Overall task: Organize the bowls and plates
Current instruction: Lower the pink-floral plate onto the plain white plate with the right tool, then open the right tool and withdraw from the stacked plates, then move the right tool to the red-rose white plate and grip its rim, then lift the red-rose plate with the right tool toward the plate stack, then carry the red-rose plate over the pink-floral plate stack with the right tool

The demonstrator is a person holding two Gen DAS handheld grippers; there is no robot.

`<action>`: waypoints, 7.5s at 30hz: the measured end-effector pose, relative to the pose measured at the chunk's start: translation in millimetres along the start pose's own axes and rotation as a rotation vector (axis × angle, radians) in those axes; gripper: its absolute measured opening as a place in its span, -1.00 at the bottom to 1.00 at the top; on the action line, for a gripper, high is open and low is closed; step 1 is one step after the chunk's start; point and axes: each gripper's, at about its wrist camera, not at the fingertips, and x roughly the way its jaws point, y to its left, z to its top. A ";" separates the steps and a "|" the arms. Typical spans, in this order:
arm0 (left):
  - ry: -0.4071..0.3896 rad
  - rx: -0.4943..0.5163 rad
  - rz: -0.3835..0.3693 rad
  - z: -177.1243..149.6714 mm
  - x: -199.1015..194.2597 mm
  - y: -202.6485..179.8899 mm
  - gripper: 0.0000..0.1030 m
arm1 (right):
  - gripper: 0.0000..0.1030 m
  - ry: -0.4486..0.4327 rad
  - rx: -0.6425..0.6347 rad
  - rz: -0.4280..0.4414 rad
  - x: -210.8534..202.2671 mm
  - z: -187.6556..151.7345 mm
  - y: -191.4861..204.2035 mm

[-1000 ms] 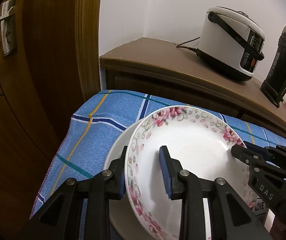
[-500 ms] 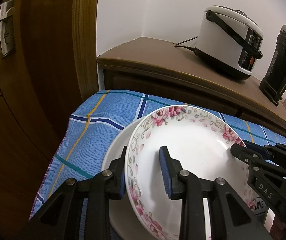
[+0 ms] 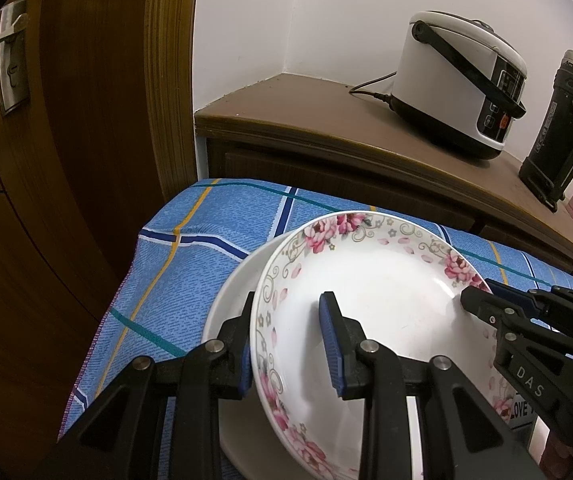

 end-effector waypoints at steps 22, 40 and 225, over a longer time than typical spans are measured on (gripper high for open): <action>-0.090 -0.020 0.025 -3.0 -20.5 4.7 0.29 | -0.22 -0.090 0.082 0.030 -76.1 -34.2 -39.1; -0.059 0.059 -0.136 -69.6 -91.2 -56.1 0.29 | -0.19 0.008 0.133 -0.040 -132.1 -117.7 -105.6; -0.172 -0.058 -0.116 11.1 -44.8 1.8 -0.28 | -0.52 -0.139 0.036 -0.001 -95.1 7.5 -23.9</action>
